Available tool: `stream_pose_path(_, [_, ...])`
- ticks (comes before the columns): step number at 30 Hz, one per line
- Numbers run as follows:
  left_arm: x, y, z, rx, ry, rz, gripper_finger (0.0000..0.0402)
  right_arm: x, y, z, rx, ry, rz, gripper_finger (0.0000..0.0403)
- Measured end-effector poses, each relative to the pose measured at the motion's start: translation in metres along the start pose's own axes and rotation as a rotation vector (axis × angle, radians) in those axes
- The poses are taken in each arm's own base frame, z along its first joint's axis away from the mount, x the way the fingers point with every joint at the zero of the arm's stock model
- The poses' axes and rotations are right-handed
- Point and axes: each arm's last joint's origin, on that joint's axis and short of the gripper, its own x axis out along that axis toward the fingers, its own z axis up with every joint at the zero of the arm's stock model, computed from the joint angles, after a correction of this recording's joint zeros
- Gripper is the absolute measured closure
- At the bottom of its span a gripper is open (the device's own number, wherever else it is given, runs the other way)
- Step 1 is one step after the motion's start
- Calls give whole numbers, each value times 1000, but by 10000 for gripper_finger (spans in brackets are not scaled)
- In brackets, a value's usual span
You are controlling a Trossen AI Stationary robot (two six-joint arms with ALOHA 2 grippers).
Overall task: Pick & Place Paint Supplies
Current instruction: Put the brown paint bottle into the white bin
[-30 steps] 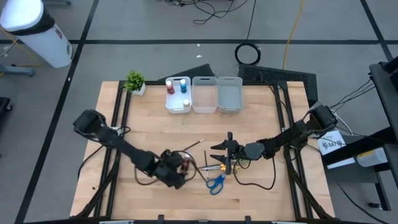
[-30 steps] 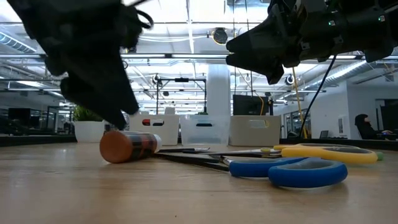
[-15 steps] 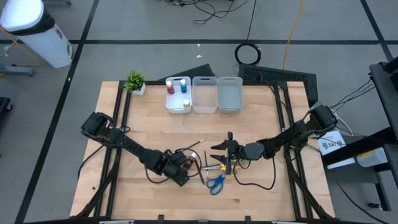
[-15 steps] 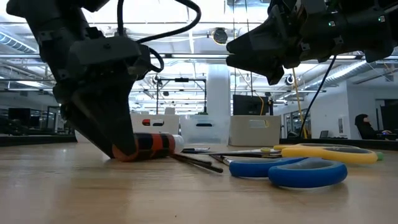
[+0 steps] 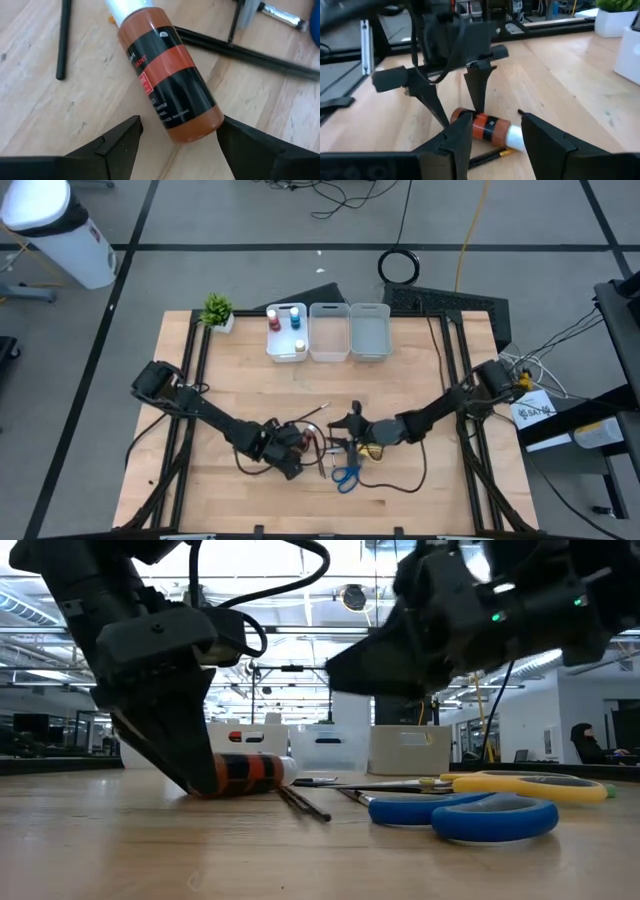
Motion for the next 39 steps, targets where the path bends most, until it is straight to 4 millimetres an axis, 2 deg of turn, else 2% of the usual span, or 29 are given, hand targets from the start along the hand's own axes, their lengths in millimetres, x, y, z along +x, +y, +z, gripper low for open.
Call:
stream_pose_path(7, [1,-2,2,-34,-26,-19,159,18,0,-14,-39,49,-19,248])
stream_pose_path(13, [0,-2,3,-27,-34,-25,160,33,0,-28,-104,140,-1,248])
stream_pose_path(19, [0,-5,5,-31,-42,-60,154,42,-2,-23,-90,120,-14,248])
stream_pose_path(23, [-2,-16,10,12,-50,-208,162,41,-2,-21,-87,116,-12,248])
stream_pose_path(28, [-7,-29,19,89,-153,-349,176,41,-2,-22,-93,130,-16,248])
stream_pose_path(32, [-9,-32,26,116,-231,-377,187,41,-2,-22,-70,132,-18,248])
stream_pose_path(36, [-8,-29,32,124,-264,-356,198,35,3,-9,-30,105,-5,248])
stream_pose_path(39, [-6,-25,32,152,-206,-371,206,29,8,5,-48,92,10,248])
